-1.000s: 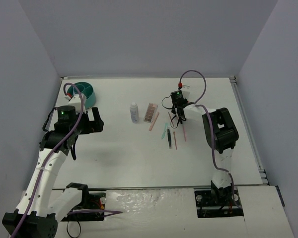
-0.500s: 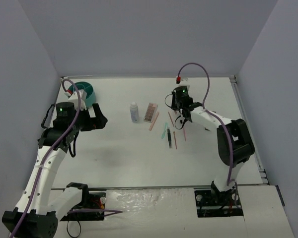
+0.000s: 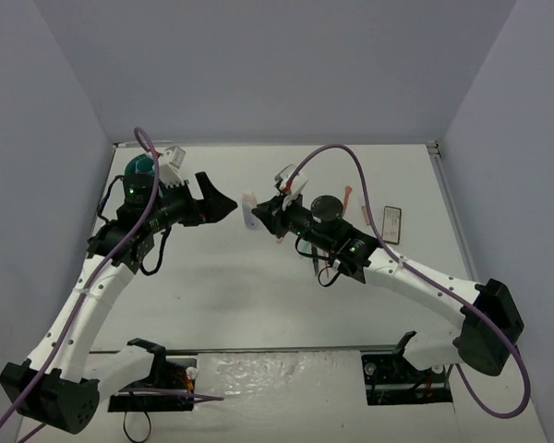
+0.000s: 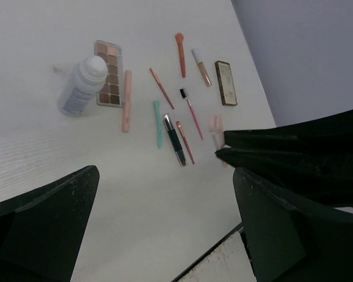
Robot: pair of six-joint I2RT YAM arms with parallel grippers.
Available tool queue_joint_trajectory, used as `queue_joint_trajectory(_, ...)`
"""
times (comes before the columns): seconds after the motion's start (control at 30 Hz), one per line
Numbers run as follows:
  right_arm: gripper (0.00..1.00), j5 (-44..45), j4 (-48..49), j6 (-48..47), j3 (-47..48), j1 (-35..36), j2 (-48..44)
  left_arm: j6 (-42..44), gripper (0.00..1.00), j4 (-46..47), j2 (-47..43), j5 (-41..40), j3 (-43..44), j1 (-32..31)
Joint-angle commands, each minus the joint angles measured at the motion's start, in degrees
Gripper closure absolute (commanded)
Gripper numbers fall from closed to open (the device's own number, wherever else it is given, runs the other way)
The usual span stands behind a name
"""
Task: Organize the makeup
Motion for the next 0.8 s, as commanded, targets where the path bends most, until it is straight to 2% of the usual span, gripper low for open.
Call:
queue_joint_trajectory(0.0, 1.0, -2.88, 9.17, -1.85, -0.29, 3.04, -0.68, -4.36, 0.03, 9.69, 0.13, -0.1, 2.03, -3.54)
queue_joint_trajectory(0.17, 1.0, -2.92, 10.59, -1.29, -0.84, 4.41, -0.57, -5.34, 0.1, 10.89, 0.79, -3.61, 1.51, -6.75)
queue_joint_trajectory(0.3, 1.0, -2.21, 11.79, -0.9, -1.84, 4.41, -1.44, -5.86, 0.24, 11.3, 1.83, -3.96, 1.37, -8.15)
queue_joint_trajectory(0.4, 1.0, -1.98, 12.71, -0.07, -2.31, 4.41, -1.43, -6.07, 0.41, 11.68, 2.2, -4.08, 0.87, -9.06)
queue_joint_trajectory(0.53, 1.0, -1.83, 14.35, 0.7, -3.06, 4.41, -1.25, -6.37, 0.49, 12.05, 2.67, -4.61, 0.22, -9.86)
queue_joint_trajectory(0.77, 1.0, -1.9, 15.08, 0.79, -3.37, 4.41, -0.84, -6.32, 0.69, 12.62, 4.32, -4.85, 0.3, -10.81)
